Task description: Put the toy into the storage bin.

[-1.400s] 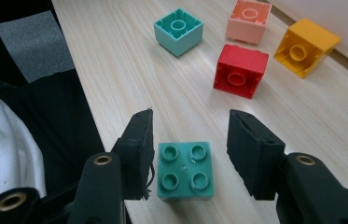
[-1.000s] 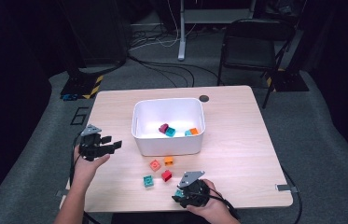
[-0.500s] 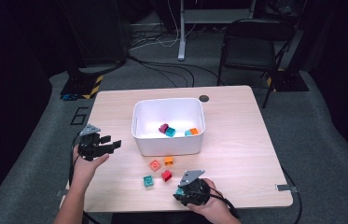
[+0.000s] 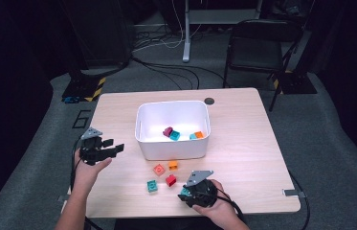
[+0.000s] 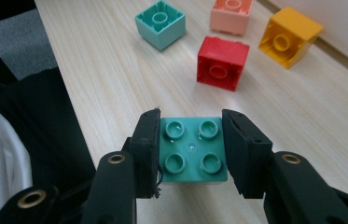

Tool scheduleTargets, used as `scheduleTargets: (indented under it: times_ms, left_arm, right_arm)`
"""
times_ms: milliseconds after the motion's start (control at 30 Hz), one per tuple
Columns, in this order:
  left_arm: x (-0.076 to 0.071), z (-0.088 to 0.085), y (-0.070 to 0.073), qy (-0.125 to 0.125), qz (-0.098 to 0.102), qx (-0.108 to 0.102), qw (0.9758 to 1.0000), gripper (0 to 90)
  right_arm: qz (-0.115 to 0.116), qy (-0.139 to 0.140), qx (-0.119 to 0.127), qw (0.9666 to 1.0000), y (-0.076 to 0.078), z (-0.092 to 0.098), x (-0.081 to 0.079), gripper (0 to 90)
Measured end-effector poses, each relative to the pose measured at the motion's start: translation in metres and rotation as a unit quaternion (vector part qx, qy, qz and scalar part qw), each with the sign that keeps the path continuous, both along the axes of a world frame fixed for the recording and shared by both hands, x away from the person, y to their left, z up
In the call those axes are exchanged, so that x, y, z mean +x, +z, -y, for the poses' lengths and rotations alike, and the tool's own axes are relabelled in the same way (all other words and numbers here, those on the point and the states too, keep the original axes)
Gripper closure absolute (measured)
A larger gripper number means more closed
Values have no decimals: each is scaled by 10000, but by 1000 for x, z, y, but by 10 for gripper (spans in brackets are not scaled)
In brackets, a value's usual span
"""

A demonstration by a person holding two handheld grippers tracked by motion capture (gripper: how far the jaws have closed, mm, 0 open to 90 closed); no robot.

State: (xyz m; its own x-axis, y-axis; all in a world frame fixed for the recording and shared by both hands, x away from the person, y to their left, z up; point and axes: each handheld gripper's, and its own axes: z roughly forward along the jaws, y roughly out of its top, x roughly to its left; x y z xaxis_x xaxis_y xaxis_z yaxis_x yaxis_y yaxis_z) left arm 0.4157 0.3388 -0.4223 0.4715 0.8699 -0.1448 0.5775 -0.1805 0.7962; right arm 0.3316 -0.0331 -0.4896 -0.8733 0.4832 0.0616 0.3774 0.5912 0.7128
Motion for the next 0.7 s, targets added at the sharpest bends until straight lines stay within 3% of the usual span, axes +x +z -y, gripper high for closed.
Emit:
scheduleTargets:
  times_ms: [300, 700]
  left_arm:
    - [-1, -1, 2, -12, 44, -4, 10000, 419]
    - [-1, -2, 2, -2, 32, -22, 10000, 419]
  right_arm:
    - [17, -232, 265, 9994, 26, 9, 8, 581]
    - [199, -298, 355, 9987, 62, 16, 26, 581]
